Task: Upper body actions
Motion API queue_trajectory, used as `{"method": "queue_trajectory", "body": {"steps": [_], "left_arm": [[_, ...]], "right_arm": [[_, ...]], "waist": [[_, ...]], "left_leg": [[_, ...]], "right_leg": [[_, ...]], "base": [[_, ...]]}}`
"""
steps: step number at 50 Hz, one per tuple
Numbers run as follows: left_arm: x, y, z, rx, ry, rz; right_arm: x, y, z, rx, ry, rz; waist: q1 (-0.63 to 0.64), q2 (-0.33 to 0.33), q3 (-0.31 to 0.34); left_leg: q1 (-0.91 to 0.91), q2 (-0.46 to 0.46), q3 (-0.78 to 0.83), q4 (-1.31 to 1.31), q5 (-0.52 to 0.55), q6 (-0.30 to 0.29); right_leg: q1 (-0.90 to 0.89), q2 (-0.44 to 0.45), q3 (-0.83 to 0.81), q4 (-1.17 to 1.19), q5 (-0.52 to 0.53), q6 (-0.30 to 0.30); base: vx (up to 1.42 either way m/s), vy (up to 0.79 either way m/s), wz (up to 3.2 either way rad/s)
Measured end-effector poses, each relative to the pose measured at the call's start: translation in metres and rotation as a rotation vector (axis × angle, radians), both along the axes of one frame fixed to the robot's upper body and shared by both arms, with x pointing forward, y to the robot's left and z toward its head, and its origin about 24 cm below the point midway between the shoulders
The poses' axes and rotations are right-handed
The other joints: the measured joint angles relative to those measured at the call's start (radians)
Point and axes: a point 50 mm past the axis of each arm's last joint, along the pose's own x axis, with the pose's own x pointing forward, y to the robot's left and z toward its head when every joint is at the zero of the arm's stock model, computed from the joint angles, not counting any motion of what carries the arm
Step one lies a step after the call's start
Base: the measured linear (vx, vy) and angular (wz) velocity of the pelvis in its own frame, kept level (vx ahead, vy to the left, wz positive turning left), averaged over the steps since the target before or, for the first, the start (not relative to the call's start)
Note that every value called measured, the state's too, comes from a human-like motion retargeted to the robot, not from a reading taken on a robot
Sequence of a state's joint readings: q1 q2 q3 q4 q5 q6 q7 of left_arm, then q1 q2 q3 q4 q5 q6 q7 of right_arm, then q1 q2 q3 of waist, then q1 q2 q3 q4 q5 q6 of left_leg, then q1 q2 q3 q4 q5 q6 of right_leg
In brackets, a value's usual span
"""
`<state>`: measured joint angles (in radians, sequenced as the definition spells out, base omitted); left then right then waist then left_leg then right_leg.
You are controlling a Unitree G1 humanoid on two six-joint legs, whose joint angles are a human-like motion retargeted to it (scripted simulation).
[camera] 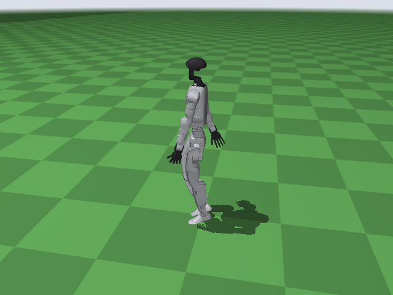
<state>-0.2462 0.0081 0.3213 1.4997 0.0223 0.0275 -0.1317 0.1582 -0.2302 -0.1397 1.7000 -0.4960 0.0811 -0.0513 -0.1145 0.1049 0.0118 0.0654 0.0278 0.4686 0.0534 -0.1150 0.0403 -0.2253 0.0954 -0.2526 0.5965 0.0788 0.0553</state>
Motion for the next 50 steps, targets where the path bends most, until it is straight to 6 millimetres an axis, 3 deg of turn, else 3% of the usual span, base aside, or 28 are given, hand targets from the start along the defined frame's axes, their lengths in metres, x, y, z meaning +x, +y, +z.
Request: {"method": "queue_trajectory", "body": {"steps": [2, 3, 5, 7, 8, 10, 12, 15, 17, 20, 22, 25, 27, 28, 30, 32, 35, 38, 40, 42, 45, 48, 50], "left_arm": [[-0.062, 0.005, -0.012, -0.026, 0.197, 0.008], [-0.096, 0.009, -0.015, -0.035, 0.300, 0.018], [-0.165, 0.016, -0.011, -0.048, 0.514, 0.045], [-0.227, 0.023, 0.003, -0.040, 0.725, 0.078], [-0.249, 0.025, 0.011, -0.030, 0.817, 0.094], [-0.278, 0.034, 0.023, 0.020, 0.939, 0.156], [-0.309, 0.048, 0.038, 0.064, 0.993, 0.247], [-0.334, 0.054, 0.055, 0.043, 1.070, 0.341], [-0.327, 0.052, 0.051, 0.056, 1.076, 0.367], [-0.322, 0.051, 0.045, 0.082, 0.998, 0.405], [-0.308, 0.047, 0.037, 0.068, 0.950, 0.394], [-0.266, 0.036, 0.018, 0.017, 0.854, 0.348], [-0.228, 0.029, 0.004, 0.014, 0.749, 0.289], [-0.207, 0.026, -0.002, 0.024, 0.689, 0.249], [-0.160, 0.018, -0.010, 0.043, 0.549, 0.137], [-0.101, 0.008, -0.013, 0.020, 0.378, 0.013], [0.003, -0.005, 0.002, 0.018, 0.055, -0.150], [0.098, -0.004, 0.042, 0.066, -0.268, -0.260], [0.134, -0.004, 0.066, 0.135, -0.408, -0.272], [0.144, -0.009, 0.074, 0.192, -0.484, -0.243], [0.145, -0.014, 0.076, 0.215, -0.542, -0.208], [0.120, -0.002, 0.058, 0.218, -0.462, -0.258], [0.084, 0.009, 0.036, 0.222, -0.323, -0.280]], "right_arm": [[0.045, 0.020, -0.013, 0.136, -0.069, 0.140], [0.072, 0.033, -0.018, 0.215, -0.107, 0.233], [0.124, 0.065, -0.023, 0.367, -0.206, 0.434], [0.183, 0.099, -0.018, 0.506, -0.361, 0.627], [0.217, 0.115, -0.009, 0.557, -0.465, 0.711], [0.288, 0.144, 0.023, 0.619, -0.734, 0.856], [0.334, 0.169, 0.059, 0.685, -0.974, 0.937], [0.371, 0.184, 0.100, 0.752, -1.188, 0.981], [0.374, 0.180, 0.100, 0.730, -1.208, 0.881], [0.343, 0.177, 0.070, 0.787, -1.118, 0.640], [0.312, 0.167, 0.046, 0.809, -0.990, 0.567], [0.246, 0.132, 0.005, 0.708, -0.721, 0.527], [0.185, 0.102, -0.016, 0.592, -0.528, 0.465], [0.152, 0.087, -0.021, 0.533, -0.425, 0.418], [0.080, 0.055, -0.021, 0.413, -0.189, 0.293], [0.023, 0.026, -0.010, 0.294, 0.000, 0.160], [-0.031, -0.006, 0.011, 0.076, 0.100, -0.049], [-0.063, -0.023, 0.028, -0.101, 0.119, -0.226], [-0.076, -0.032, 0.037, -0.192, 0.125, -0.280], [-0.090, -0.033, 0.045, -0.269, 0.116, -0.313], [-0.101, -0.031, 0.049, -0.306, 0.097, -0.351], [-0.084, -0.024, 0.038, -0.245, 0.091, -0.313], [-0.063, -0.020, 0.026, -0.174, 0.080, -0.244]], "waist": [[0.002, -0.021, -0.024], [0.000, -0.034, -0.034], [0.034, -0.061, -0.064], [0.114, -0.111, -0.092], [0.126, -0.136, -0.107], [0.113, -0.158, -0.090], [0.141, -0.169, -0.073], [0.130, -0.159, -0.028], [0.178, -0.156, -0.015], [0.163, -0.172, -0.053], [0.152, -0.162, -0.083], [0.116, -0.155, -0.103], [0.113, -0.147, -0.102], [0.114, -0.139, -0.098], [0.089, -0.104, -0.089], [0.055, -0.053, -0.074], [-0.008, -0.012, 0.016], [-0.034, -0.005, 0.059], [-0.087, 0.002, 0.087], [-0.099, 0.018, 0.072], [-0.058, 0.022, 0.020], [-0.025, 0.006, -0.003], [0.002, 0.001, -0.022]], "left_leg": [[0.000, -0.031, -0.009, 0.030, -0.012, -0.007], [0.002, -0.043, -0.010, 0.049, -0.014, -0.014], [0.006, -0.058, 0.033, 0.088, 0.011, -0.040], [-0.031, -0.034, 0.176, 0.208, 0.111, -0.083], [-0.118, 0.021, 0.184, 0.353, 0.184, -0.117], [-0.355, 0.134, 0.063, 0.719, 0.282, -0.128], [-0.527, 0.107, -0.076, 0.920, 0.283, -0.091], [-0.619, 0.217, -0.062, 1.132, 0.146, 0.022], [-0.640, 0.255, -0.036, 1.189, 0.110, 0.043], [-0.623, 0.181, -0.073, 1.147, 0.121, -0.013], [-0.574, 0.126, -0.097, 1.047, 0.140, -0.049], [-0.419, 0.039, -0.114, 0.780, 0.179, -0.080], [-0.267, -0.026, -0.109, 0.516, 0.186, -0.087], [-0.189, -0.062, -0.110, 0.386, 0.108, -0.071], [-0.026, -0.040, 0.043, 0.139, -0.017, -0.026], [-0.010, -0.061, -0.105, 0.032, -0.015, 0.027], [-0.004, -0.019, -0.133, -0.014, 0.020, 0.037], [-0.037, -0.007, -0.105, -0.032, 0.040, 0.043], [-0.051, 0.009, -0.132, -0.024, 0.045, 0.045], [-0.063, 0.028, -0.154, -0.016, 0.045, 0.042], [-0.072, 0.038, -0.126, -0.017, 0.041, 0.034], [-0.055, 0.027, -0.092, -0.016, 0.023, 0.025], [-0.043, 0.022, -0.063, -0.001, 0.004, 0.014]], "right_leg": [[0.134, -0.001, 0.004, -0.236, -0.092, 0.009], [0.197, -0.011, -0.044, -0.333, -0.198, -0.022], [0.281, -0.031, -0.184, -0.494, -0.284, -0.108], [0.287, -0.058, -0.052, -0.574, -0.225, -0.105], [0.257, -0.109, -0.050, -0.578, -0.215, -0.081], [0.213, -0.138, -0.078, -0.584, -0.213, -0.082], [0.222, -0.115, -0.059, -0.609, -0.207, -0.101], [0.257, -0.111, -0.106, -0.606, -0.212, -0.108], [0.252, -0.118, -0.076, -0.595, -0.211, -0.102], [0.259, -0.128, -0.104, -0.600, -0.213, -0.104], [0.256, -0.121, -0.121, -0.598, -0.221, -0.098], [0.270, -0.116, -0.157, -0.581, -0.248, -0.082], [0.283, -0.103, -0.156, -0.536, -0.278, -0.071], [0.283, -0.092, -0.148, -0.501, -0.290, -0.063], [0.275, -0.057, -0.205, -0.406, -0.266, -0.054], [0.192, -0.078, -0.310, -0.201, -0.071, -0.057], [-0.080, -0.130, -0.212, 0.250, 0.145, -0.039], [-0.273, -0.180, -0.202, 0.494, 0.039, -0.089], [-0.335, -0.198, -0.219, 0.583, 0.008, -0.116], [-0.364, -0.176, -0.207, 0.608, 0.009, -0.103], [-0.349, -0.137, -0.178, 0.564, 0.016, -0.087], [-0.229, -0.090, -0.124, 0.376, 0.039, -0.062], [-0.105, -0.037, -0.058, 0.159, 0.066, -0.042]], "base": [[0.14, -0.03, 0.03], [0.16, -0.07, -0.22], [0.16, -0.11, -0.94], [-0.07, -0.12, -1.19], [-0.38, -0.20, 0.20], [-0.46, -0.30, 1.14], [-0.13, -0.28, 0.77], [-0.09, -0.08, 0.62], [-0.09, 0.06, -0.32], [0.22, 0.00, 0.24], [0.17, 0.03, 0.39], [0.14, 0.06, 0.44], [0.22, 0.05, 0.06], [0.22, 0.08, 0.08], [0.20, 0.10, 0.37], [-0.04, 0.13, 0.22], [-0.29, 0.14, 0.32], [-0.39, 0.07, -0.07], [-0.13, -0.01, 0.40], [0.16, -0.03, 0.05], [0.18, -0.08, -0.49], [0.10, -0.08, -0.68], [0.15, -0.10, -0.71]]}}
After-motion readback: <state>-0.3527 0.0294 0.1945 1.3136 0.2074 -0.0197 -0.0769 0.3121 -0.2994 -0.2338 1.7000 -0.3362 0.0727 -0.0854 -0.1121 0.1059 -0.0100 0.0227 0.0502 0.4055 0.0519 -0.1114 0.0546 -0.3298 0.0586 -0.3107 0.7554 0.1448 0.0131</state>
